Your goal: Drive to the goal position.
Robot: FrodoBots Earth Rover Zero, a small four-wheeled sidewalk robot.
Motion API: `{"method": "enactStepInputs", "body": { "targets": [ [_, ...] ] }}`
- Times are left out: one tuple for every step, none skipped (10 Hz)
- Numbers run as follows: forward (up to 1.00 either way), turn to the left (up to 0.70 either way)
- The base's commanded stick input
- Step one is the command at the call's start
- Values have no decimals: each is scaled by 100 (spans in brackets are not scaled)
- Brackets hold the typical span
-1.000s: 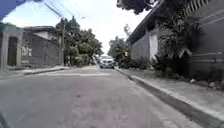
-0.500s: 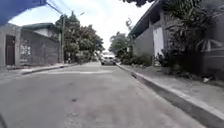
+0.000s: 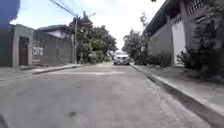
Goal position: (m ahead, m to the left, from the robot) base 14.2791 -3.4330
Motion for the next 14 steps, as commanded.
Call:
{"method": "enactStepInputs", "body": {
  "targets": [
    [100,0],
    [100,0],
    [100,0],
    [100,0],
    [100,0],
    [100,0],
    [100,0],
    [100,0],
    [100,0],
    [100,0],
    [100,0],
    [100,0],
    [100,0],
    [100,0]
  ]
}}
